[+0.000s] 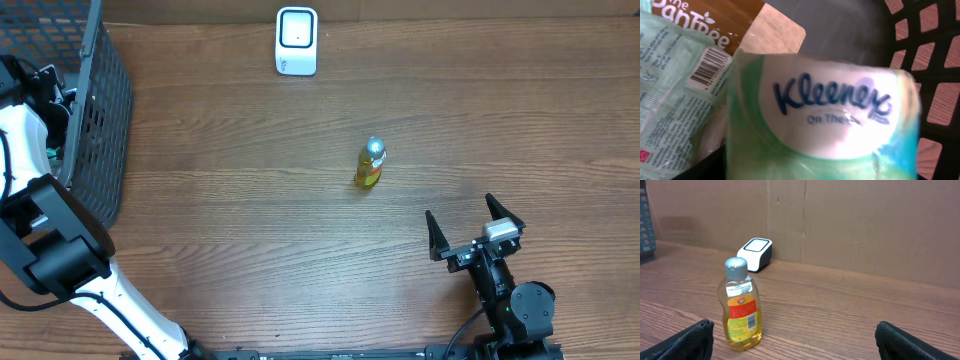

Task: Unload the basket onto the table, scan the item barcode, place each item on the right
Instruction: 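Grasp the green Kleenex tissue pack with the left gripper and lift, then carry the tissue pack with the left gripper beside the bottle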

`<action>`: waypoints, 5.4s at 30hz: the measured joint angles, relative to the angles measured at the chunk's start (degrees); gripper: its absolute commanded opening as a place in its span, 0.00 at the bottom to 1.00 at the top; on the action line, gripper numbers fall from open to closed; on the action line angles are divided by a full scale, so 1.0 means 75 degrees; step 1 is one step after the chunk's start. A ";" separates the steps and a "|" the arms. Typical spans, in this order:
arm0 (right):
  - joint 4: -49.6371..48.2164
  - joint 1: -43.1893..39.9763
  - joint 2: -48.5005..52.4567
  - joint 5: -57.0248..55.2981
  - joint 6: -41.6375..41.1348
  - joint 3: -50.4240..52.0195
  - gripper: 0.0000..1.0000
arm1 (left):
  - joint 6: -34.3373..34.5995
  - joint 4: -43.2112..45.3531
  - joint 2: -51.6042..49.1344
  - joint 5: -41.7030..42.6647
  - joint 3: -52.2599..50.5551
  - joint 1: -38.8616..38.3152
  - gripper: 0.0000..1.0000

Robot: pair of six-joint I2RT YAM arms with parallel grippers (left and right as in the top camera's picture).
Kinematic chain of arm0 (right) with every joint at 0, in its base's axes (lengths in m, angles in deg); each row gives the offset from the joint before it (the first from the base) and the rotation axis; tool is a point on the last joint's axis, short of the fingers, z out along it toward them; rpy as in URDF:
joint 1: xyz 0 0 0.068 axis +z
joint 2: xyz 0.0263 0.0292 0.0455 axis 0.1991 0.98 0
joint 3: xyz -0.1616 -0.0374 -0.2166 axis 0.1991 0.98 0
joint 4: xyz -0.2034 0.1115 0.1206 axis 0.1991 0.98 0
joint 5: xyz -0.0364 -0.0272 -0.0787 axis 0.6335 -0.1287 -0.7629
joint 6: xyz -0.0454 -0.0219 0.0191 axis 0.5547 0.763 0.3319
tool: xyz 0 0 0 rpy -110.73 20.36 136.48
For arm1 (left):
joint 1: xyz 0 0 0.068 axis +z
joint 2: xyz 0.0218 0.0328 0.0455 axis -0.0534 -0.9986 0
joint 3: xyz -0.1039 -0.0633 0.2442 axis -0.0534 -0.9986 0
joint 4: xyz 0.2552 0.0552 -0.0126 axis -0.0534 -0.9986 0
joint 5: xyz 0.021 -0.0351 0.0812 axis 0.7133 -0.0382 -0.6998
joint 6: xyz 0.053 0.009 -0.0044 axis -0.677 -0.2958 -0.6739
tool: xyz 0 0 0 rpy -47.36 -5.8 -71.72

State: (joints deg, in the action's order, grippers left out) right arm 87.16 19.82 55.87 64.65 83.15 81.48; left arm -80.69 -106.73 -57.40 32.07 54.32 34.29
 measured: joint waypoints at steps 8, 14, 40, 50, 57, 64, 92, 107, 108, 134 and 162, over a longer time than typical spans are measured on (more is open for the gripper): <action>0.0000 -0.0003 0.0000 0.0003 -0.0006 0.0000 1.00 | -0.0020 -0.0443 0.0003 -0.0055 0.0312 0.0000 0.53; -0.0003 0.0000 0.0000 0.0000 -0.0003 0.0000 1.00 | 0.0023 -0.0670 0.0198 -0.0187 0.0772 0.0000 0.49; 0.0000 -0.0003 0.0000 0.0000 -0.0003 0.0000 1.00 | 0.0982 -0.3850 0.4328 0.0312 0.2952 -0.2442 0.36; 0.0000 -0.0003 0.0000 0.0000 -0.0003 0.0000 1.00 | 0.1399 -0.4234 0.4185 -0.0764 0.1644 -0.5199 0.33; 0.0000 -0.0003 0.0000 0.0003 -0.0003 0.0000 1.00 | 0.2256 -0.2600 0.3963 -0.1664 -0.0915 -0.6916 0.34; 0.0000 -0.0003 0.0000 0.0000 -0.0003 0.0000 1.00 | 0.3754 -0.0580 0.3908 -0.2562 -0.3258 -0.8373 0.40; -0.0003 0.0000 0.0000 0.0000 -0.0006 0.0000 1.00 | 0.5211 0.1311 0.3456 -0.3357 -0.5453 -0.9611 0.73; 0.0003 -0.0003 0.0000 0.0003 -0.0003 0.0000 1.00 | 0.4357 -0.0029 0.3663 -0.3462 -0.3937 -0.9608 1.00; 0.0003 -0.0003 0.0000 0.0000 -0.0006 0.0000 1.00 | 0.4319 -0.0239 0.3745 -0.3544 -0.3689 -0.9597 1.00; 0.0000 0.0000 0.0000 0.0003 0.0000 0.0000 1.00 | 0.3943 -0.0988 0.4354 -0.4363 -0.2535 -0.9063 1.00; 0.0000 0.0000 0.0000 0.0003 -0.0006 0.0000 1.00 | 0.3943 -0.0988 0.4354 -0.4363 -0.2535 -0.9063 1.00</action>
State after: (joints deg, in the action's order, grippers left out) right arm 87.16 19.82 55.87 64.67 83.10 81.48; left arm -51.11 -114.14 -24.75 -0.65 35.31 -33.69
